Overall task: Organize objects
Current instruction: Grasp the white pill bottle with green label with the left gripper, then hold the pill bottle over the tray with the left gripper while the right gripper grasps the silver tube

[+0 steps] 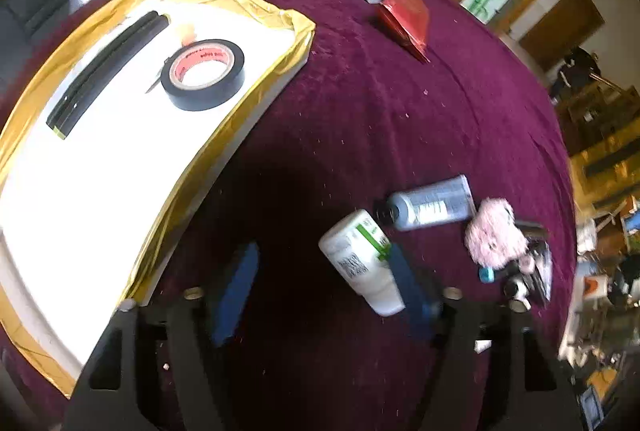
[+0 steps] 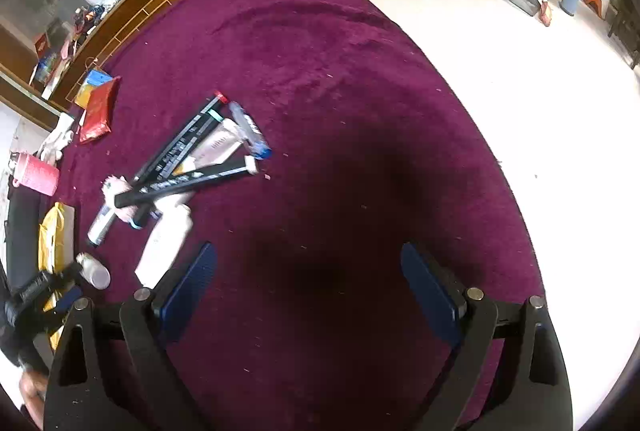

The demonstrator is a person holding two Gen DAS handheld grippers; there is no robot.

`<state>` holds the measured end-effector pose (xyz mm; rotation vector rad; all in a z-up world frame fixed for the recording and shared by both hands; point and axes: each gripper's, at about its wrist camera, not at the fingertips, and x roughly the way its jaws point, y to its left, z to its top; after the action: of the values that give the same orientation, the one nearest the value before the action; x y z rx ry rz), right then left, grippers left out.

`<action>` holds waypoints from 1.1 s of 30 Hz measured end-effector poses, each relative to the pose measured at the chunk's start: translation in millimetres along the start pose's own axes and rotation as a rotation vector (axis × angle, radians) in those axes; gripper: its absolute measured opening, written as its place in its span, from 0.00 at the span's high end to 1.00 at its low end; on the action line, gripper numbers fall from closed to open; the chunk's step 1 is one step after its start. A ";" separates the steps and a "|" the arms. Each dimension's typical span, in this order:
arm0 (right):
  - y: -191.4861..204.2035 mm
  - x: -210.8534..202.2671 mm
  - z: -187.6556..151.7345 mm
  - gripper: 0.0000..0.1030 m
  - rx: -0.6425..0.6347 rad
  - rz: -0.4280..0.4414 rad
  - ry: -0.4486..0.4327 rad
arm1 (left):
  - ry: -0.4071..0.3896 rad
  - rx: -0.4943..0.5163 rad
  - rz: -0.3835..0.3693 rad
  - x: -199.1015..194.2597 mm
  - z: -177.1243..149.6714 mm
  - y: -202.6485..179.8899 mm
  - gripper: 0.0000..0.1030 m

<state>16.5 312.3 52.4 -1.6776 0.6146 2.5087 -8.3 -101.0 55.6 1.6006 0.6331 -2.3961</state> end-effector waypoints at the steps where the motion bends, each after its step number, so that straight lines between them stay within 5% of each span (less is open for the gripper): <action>1: -3.1 -2.1 -1.5 0.09 0.000 -0.003 0.001 | -0.001 0.012 0.011 3.6 0.6 -4.6 0.34; 4: -10.4 -7.2 -4.5 0.09 -0.005 -0.010 -0.008 | 0.044 0.061 0.020 17.9 -1.2 -18.5 0.34; 12: -21.9 -4.9 -6.6 0.09 0.009 -0.008 0.013 | 0.002 0.285 0.061 16.5 -20.7 -44.1 0.35; 15: -15.8 -0.1 -7.3 0.09 -0.011 -0.011 0.025 | -0.002 0.328 0.025 10.8 -25.6 -40.2 0.45; 19: -3.6 4.7 -8.7 0.09 -0.049 -0.011 0.040 | 0.016 0.305 -0.061 1.5 -27.3 -32.4 0.45; 33: 28.8 20.6 -9.2 0.09 -0.137 0.013 0.076 | -0.072 0.200 -0.161 -62.1 -29.6 -0.9 0.45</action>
<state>8.5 279.1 39.2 -1.8280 0.4702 2.5604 40.7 -91.7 102.9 1.5836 0.5428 -2.6970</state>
